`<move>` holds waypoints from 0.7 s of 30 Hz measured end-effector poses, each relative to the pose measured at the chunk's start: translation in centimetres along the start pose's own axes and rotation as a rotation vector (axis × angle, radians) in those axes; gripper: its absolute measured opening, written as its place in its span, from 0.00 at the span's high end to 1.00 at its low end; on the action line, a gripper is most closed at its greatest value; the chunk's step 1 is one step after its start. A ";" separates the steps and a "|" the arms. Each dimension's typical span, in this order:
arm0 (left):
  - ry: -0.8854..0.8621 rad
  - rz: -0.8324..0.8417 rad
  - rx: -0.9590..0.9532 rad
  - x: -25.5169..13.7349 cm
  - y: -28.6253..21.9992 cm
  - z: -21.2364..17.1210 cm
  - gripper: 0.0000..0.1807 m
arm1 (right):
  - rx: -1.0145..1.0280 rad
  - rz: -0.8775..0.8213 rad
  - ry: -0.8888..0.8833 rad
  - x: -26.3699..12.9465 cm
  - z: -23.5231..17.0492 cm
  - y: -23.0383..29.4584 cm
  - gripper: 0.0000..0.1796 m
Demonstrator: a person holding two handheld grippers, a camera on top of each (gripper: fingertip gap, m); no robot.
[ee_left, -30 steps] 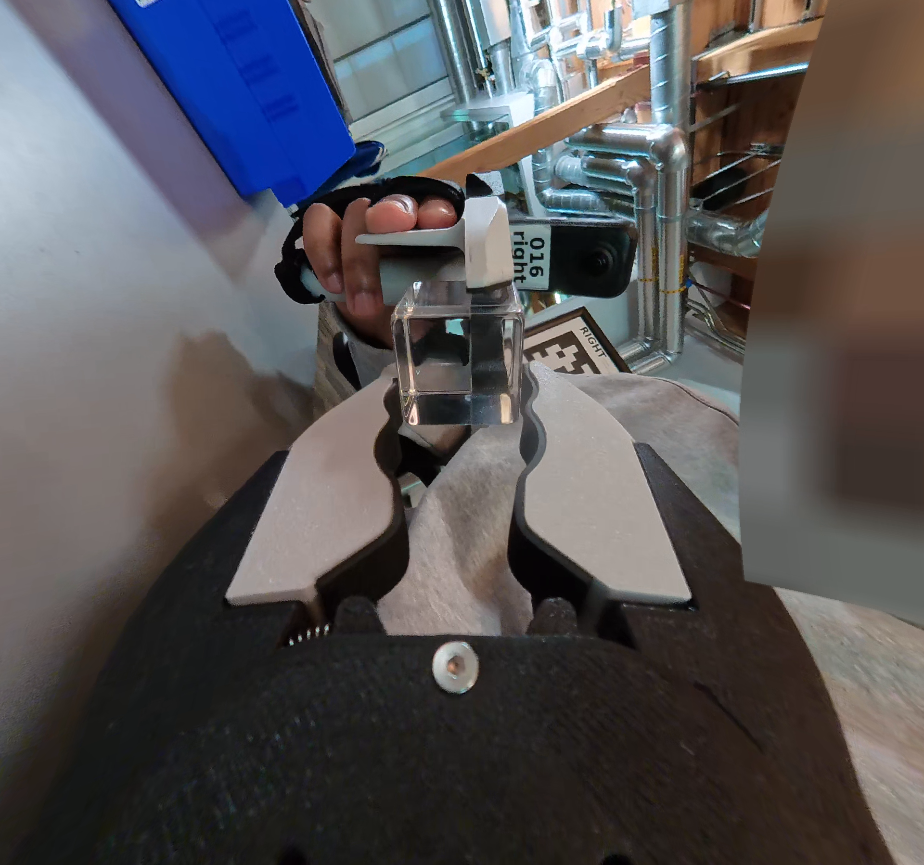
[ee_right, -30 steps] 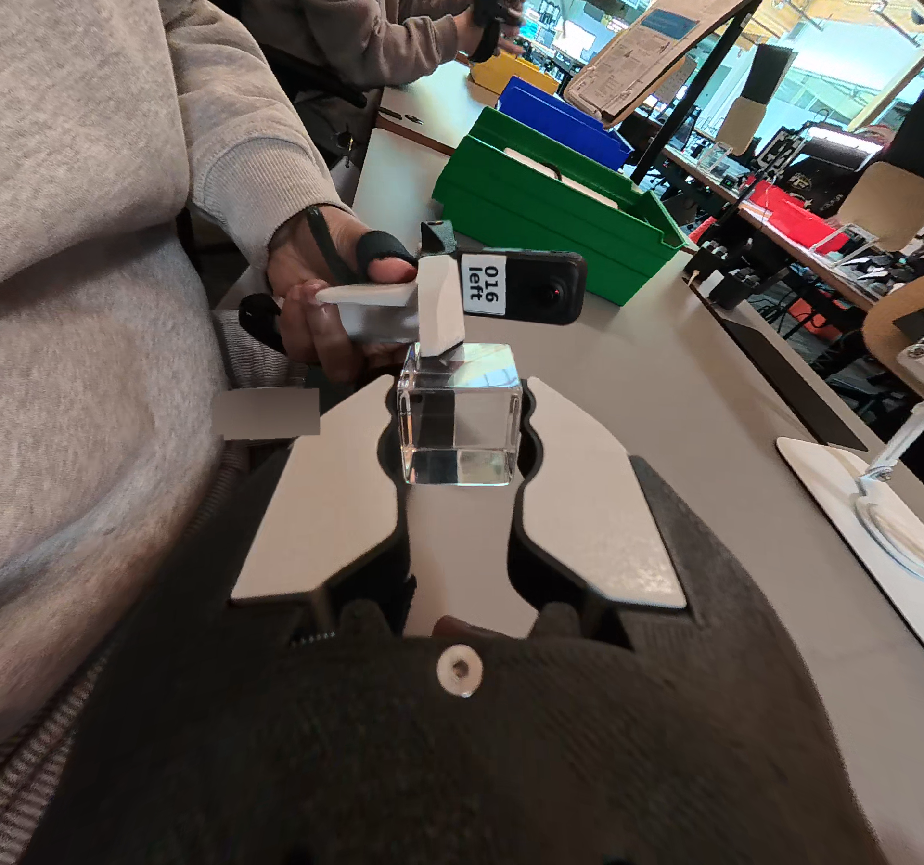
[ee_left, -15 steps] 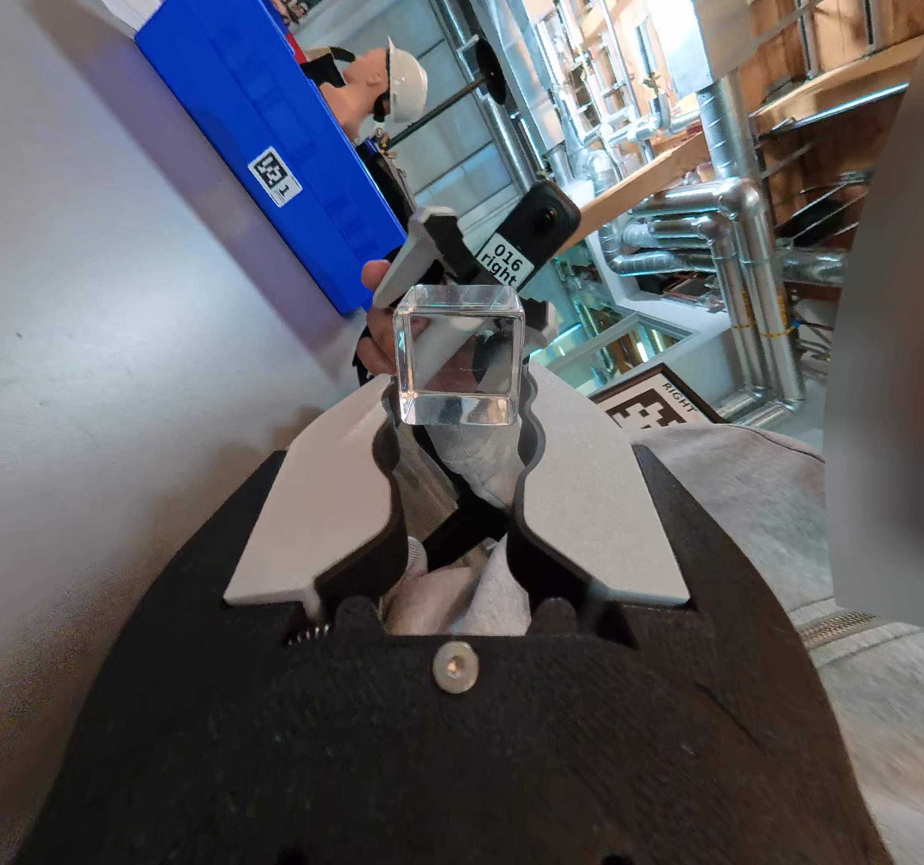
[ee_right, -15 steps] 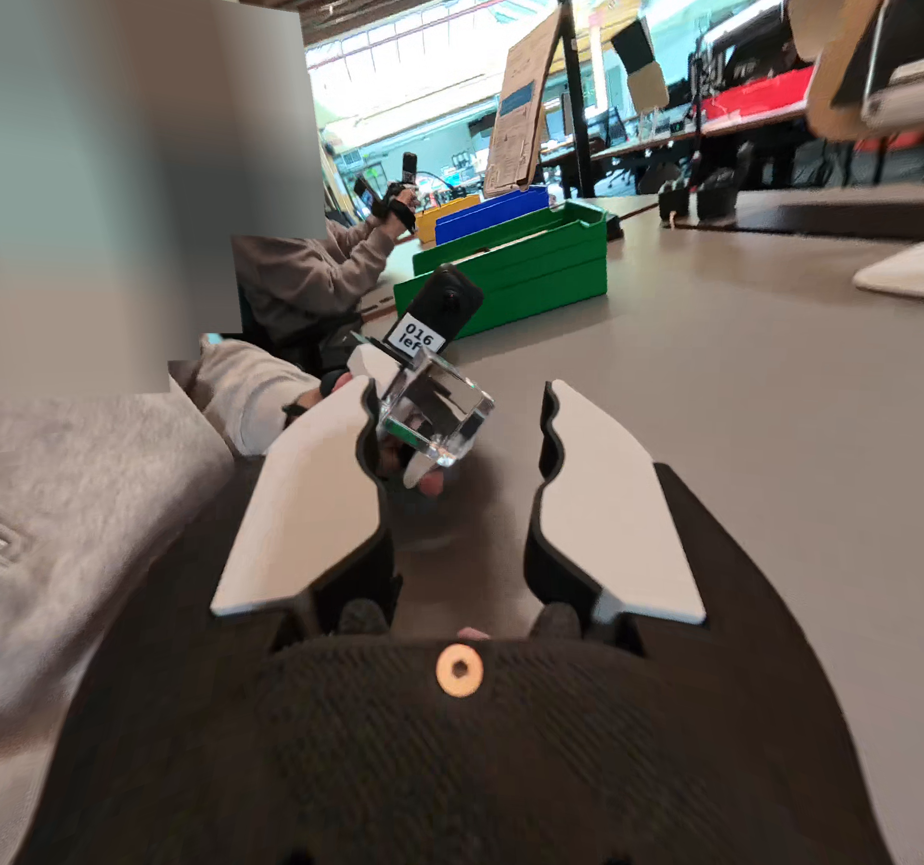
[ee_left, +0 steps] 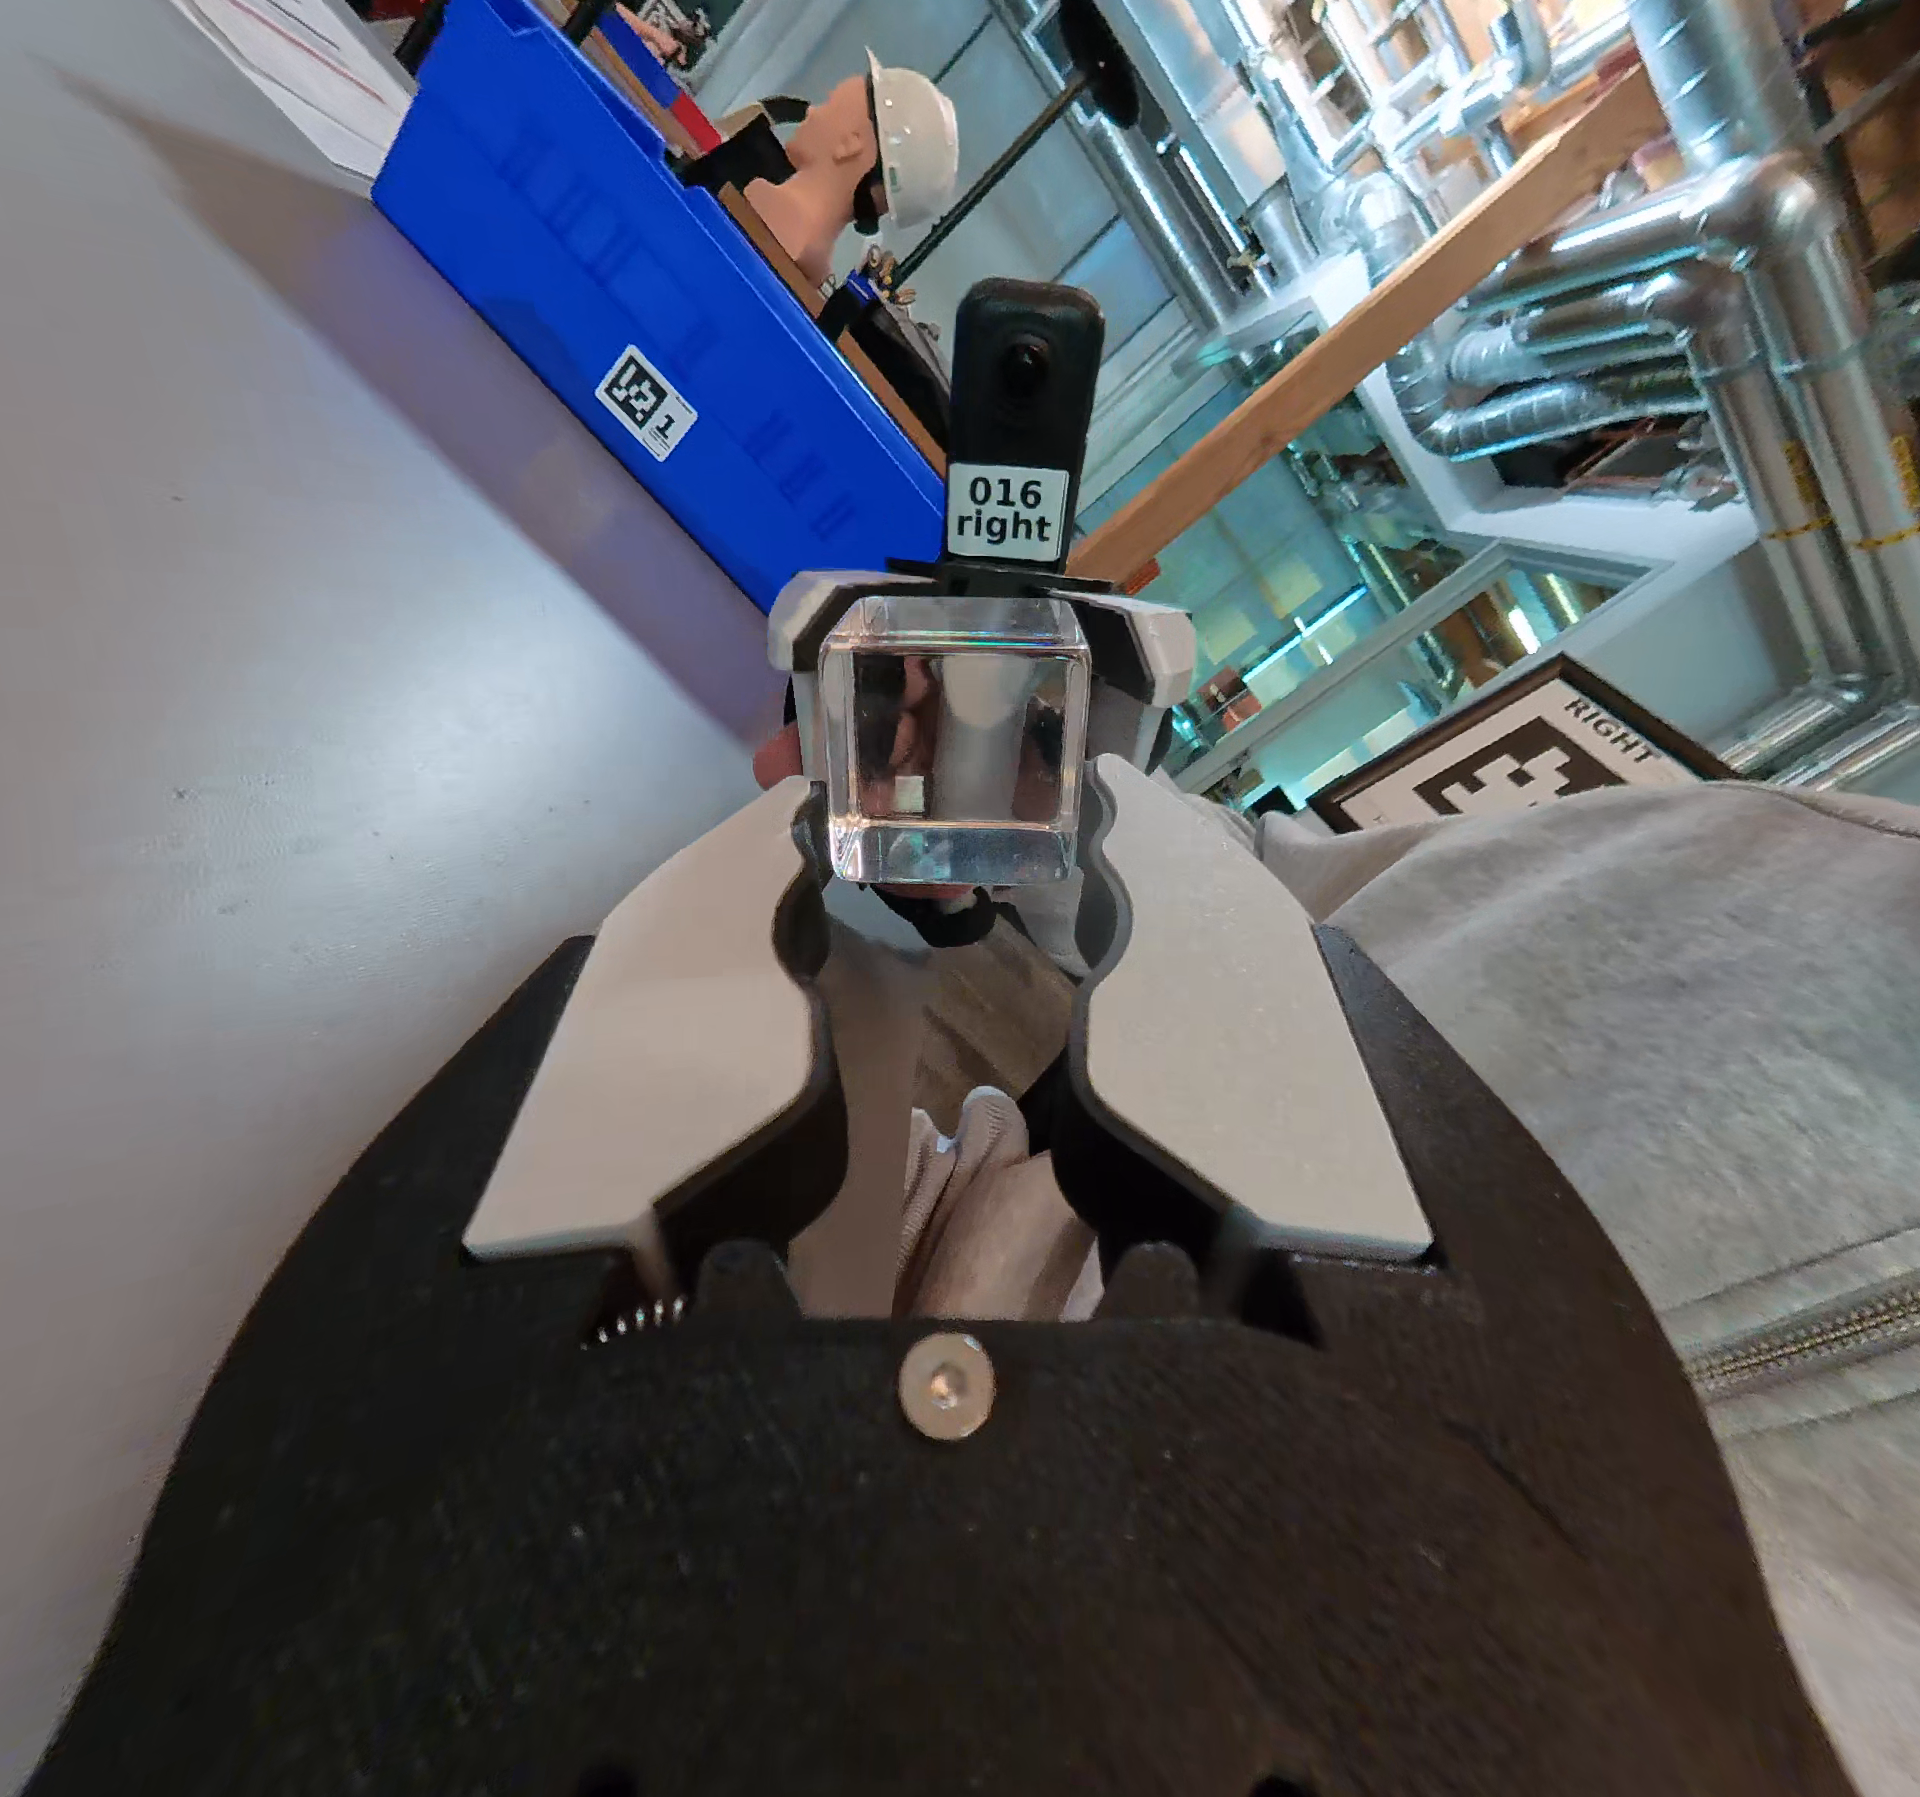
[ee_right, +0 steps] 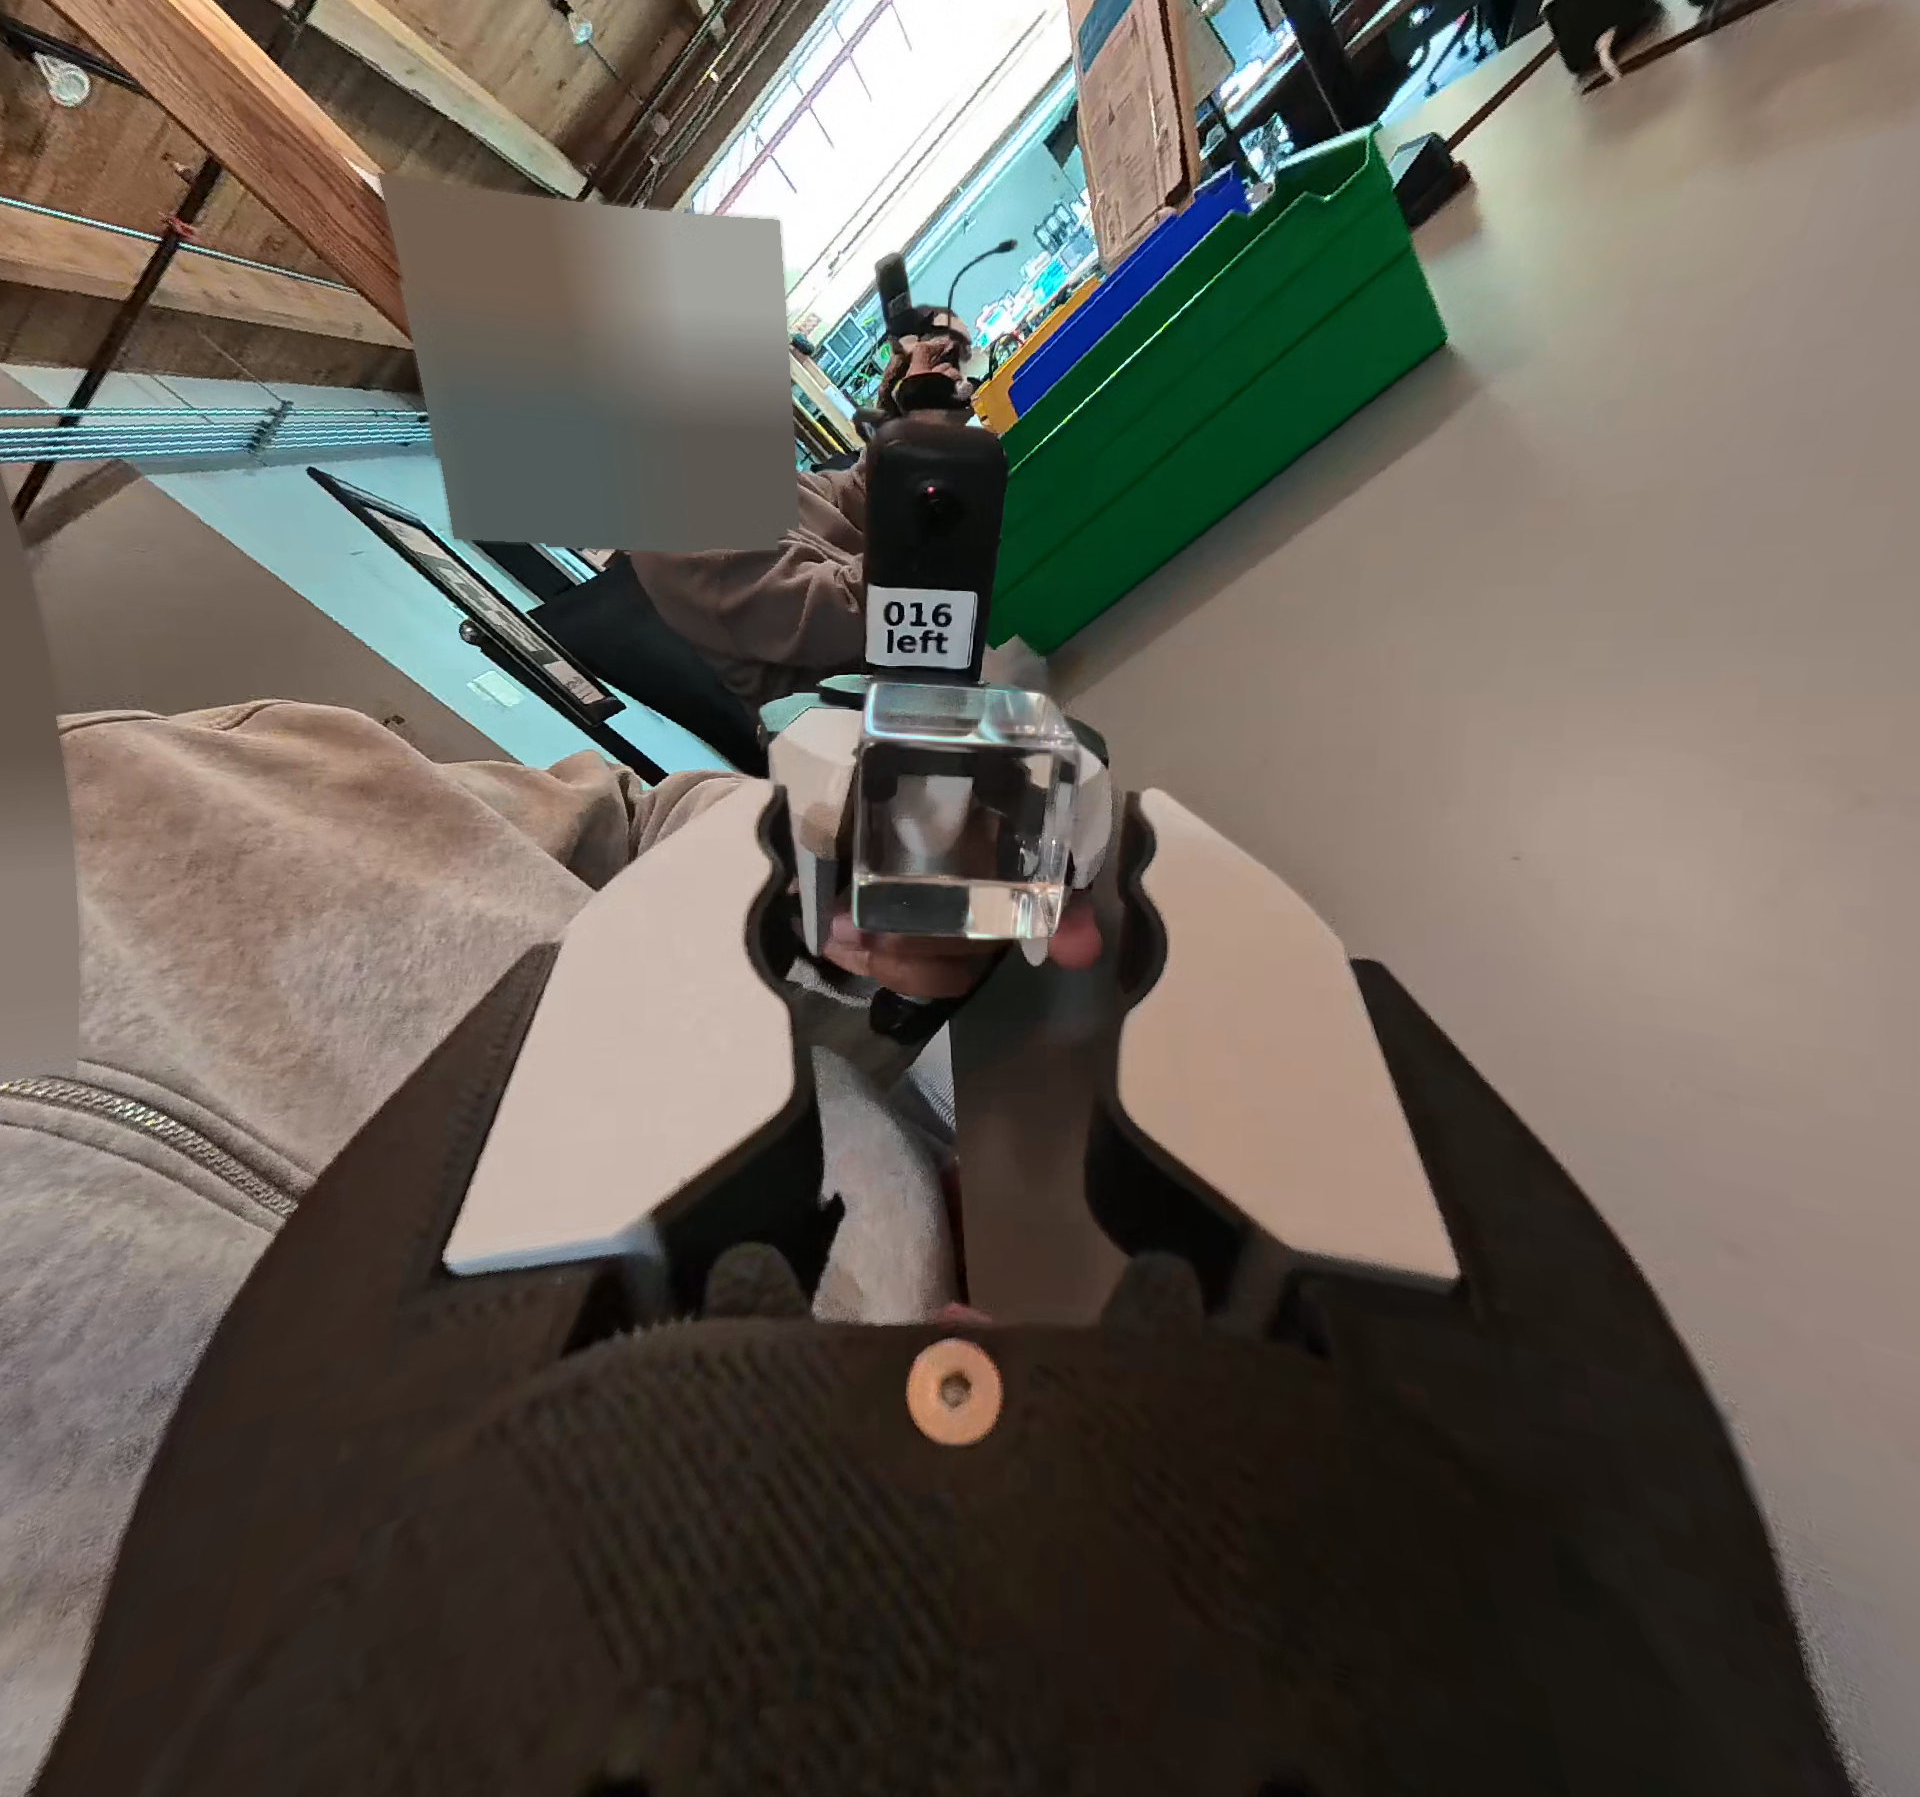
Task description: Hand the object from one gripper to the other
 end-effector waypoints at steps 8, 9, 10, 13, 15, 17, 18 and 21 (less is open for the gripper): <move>0.064 0.018 0.081 0.5 -0.4 -0.5 0.75 | -0.013 0.029 0.036 0.0 -0.5 0.5 0.77; 0.069 0.019 0.085 0.5 -0.4 -0.6 0.75 | -0.017 0.028 0.037 0.0 -0.5 0.5 0.77; 0.072 0.018 0.083 0.5 -0.4 -0.6 0.75 | -0.021 0.026 0.037 0.0 -0.5 0.5 0.77; 0.071 0.021 0.077 0.5 -0.3 -0.7 0.75 | -0.019 0.025 0.044 0.1 -0.7 0.4 0.75; 0.078 0.023 0.078 0.6 -0.2 -0.9 0.75 | -0.018 0.024 0.050 0.2 -0.8 0.5 0.75; 0.082 0.024 0.084 0.7 -0.3 -1.0 0.75 | -0.022 0.020 0.046 0.2 -0.8 0.5 0.76; 0.081 0.024 0.086 0.7 -0.3 -1.0 0.75 | -0.023 0.018 0.046 0.2 -0.8 0.5 0.76; 0.081 0.021 0.085 0.7 -0.3 -1.0 0.75 | -0.022 0.015 0.053 0.2 -0.8 0.5 0.76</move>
Point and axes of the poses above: each gripper's, where its closed fingertips meet, x out along the fingers, z out of its top, y = z × x across the jaws, the point moved 1 cm from there along -x, back along the fingers, and after that the axes turned 14 degrees about -z, right-handed, at the moved point
